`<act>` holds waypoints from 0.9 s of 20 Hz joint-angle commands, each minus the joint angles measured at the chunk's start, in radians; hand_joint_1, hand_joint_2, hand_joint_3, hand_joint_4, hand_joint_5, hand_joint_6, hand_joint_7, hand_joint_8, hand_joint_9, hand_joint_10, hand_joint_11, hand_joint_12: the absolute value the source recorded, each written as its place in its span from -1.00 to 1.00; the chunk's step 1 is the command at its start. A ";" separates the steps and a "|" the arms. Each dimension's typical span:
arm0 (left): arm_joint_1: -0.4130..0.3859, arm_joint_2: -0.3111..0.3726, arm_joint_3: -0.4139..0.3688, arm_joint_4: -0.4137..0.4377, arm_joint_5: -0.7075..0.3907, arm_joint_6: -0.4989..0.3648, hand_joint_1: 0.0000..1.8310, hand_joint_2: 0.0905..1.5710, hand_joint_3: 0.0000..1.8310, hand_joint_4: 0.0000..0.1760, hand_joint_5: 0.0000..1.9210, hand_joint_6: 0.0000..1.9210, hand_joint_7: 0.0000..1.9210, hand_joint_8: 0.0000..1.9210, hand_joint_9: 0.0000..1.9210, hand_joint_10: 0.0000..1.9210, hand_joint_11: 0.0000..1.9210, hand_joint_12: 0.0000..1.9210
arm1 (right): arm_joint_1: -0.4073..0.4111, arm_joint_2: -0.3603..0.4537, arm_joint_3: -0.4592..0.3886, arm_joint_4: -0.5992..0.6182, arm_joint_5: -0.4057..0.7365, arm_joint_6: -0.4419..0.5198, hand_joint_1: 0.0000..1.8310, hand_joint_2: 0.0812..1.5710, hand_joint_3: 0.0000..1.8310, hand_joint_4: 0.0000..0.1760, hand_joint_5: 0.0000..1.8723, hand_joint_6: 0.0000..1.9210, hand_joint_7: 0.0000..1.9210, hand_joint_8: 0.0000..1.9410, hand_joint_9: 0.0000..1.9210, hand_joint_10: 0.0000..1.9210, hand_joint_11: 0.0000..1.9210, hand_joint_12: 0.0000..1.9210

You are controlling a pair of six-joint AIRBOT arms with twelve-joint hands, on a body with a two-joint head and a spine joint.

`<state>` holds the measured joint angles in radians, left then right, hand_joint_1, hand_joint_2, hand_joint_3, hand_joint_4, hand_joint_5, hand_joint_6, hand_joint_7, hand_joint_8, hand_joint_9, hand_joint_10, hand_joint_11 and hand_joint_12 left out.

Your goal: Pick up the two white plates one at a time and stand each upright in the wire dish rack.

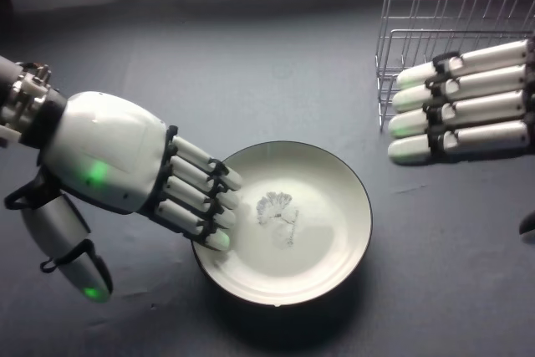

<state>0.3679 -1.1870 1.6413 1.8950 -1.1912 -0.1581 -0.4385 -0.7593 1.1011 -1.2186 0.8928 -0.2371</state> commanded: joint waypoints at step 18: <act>0.049 -0.023 0.045 0.013 -0.026 0.023 -1.00 0.41 -1.00 -1.00 -0.91 -1.00 -0.95 -1.00 -0.98 -1.00 -1.00 -1.00 | 0.023 -0.085 0.031 0.011 0.006 0.002 0.32 0.07 -1.00 -1.00 -1.00 -1.00 -1.00 -1.00 -1.00 -1.00 -1.00 -1.00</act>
<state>0.4129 -1.2076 1.6848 1.9129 -1.1942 -0.1371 -0.4217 -0.8505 1.1290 -1.2751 0.8371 -0.2375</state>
